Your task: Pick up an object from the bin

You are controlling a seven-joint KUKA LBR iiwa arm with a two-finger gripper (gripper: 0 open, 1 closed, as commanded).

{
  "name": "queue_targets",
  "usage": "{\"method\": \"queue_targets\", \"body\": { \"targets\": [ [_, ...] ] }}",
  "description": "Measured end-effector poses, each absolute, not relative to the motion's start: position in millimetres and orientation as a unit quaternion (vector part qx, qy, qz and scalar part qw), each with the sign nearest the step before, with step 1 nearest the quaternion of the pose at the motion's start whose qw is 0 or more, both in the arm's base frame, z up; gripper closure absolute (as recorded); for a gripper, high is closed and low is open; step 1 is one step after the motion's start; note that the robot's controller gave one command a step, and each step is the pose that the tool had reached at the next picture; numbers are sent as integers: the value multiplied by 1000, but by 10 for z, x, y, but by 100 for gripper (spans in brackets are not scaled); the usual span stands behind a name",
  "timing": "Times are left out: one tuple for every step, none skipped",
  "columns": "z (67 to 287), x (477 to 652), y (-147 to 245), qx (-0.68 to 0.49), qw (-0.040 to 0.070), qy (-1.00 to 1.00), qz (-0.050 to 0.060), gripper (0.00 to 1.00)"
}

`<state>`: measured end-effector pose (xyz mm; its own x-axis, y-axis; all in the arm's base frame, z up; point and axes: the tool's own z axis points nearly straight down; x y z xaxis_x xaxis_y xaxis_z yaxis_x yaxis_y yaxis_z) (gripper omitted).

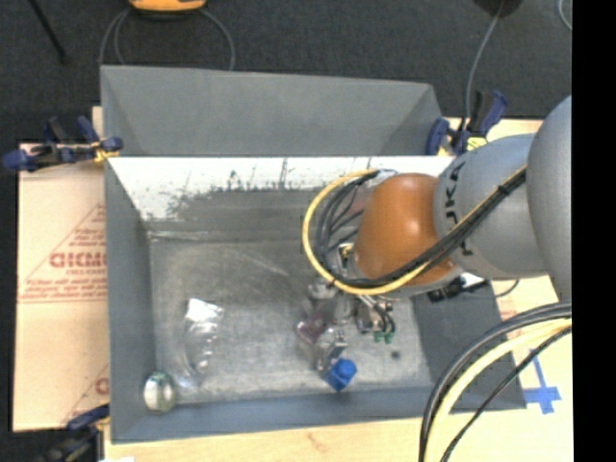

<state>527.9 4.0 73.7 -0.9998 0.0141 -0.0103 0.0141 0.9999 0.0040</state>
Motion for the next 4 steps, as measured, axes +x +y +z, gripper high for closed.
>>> {"method": "queue_targets", "body": {
  "targets": [
    [2009,5041,46,-34,5,999,-1,0],
    [727,5506,-143,-151,4,989,0,0],
    [749,5393,15,-189,8,982,-3,0],
    [760,5389,28,-188,7,982,-1,100]
  ]
}}
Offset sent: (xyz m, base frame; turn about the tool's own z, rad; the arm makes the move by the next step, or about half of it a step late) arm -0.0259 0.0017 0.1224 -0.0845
